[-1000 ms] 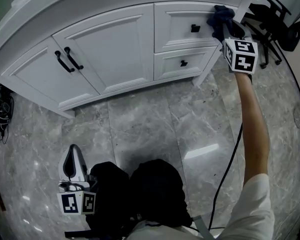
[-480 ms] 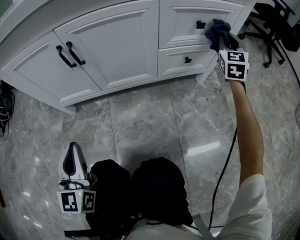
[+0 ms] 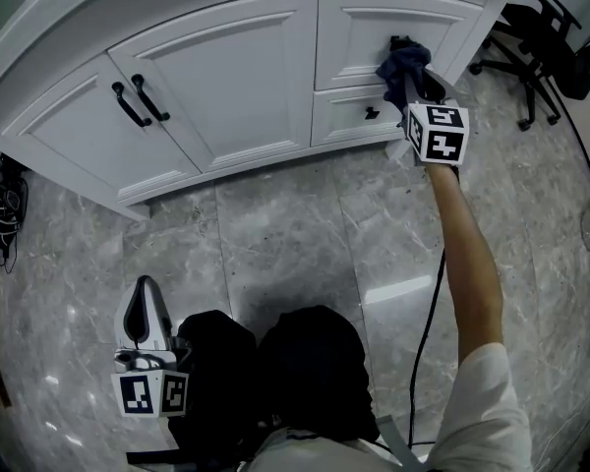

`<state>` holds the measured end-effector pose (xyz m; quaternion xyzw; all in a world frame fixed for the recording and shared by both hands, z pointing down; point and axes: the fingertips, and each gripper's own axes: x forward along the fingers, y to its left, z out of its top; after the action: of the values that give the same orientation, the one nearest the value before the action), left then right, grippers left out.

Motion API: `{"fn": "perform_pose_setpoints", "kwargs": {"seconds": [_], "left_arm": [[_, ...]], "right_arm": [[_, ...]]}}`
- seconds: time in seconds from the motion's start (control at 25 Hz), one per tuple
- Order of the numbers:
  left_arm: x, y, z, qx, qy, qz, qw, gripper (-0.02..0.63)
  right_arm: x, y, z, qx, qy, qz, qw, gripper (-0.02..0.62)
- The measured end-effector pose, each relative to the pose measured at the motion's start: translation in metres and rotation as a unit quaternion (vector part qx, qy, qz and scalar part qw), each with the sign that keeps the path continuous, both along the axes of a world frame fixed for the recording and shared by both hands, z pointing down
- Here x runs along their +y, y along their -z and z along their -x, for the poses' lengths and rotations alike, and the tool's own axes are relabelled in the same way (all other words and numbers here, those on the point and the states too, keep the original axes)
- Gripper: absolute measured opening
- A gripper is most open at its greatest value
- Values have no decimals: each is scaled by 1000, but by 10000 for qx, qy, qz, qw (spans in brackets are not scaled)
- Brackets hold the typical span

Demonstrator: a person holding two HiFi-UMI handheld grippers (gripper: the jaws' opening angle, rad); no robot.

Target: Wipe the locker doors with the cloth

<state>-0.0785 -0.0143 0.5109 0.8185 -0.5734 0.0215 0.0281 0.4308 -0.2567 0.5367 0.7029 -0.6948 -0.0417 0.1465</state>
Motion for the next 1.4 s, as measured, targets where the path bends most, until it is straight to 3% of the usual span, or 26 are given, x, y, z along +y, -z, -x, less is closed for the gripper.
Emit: {"fn": "perform_pose_setpoints", "kwargs": {"seconds": [0.32, 0.72, 1.16, 1.4], "left_arm": [[2, 1, 5, -10, 5, -10, 10000, 2], [6, 2, 9, -34, 39, -25, 10000, 2], [6, 0, 7, -52, 50, 2, 10000, 2], [6, 1, 9, -86, 87, 0, 9999, 2]], "right_arm": [[-2, -3, 70, -715, 445, -154, 9963, 69], [0, -25, 134, -407, 1002, -56, 9941, 69], [2, -70, 133, 157, 1141, 349, 9927, 69], [3, -72, 94, 557, 889, 475, 9934, 69]]}}
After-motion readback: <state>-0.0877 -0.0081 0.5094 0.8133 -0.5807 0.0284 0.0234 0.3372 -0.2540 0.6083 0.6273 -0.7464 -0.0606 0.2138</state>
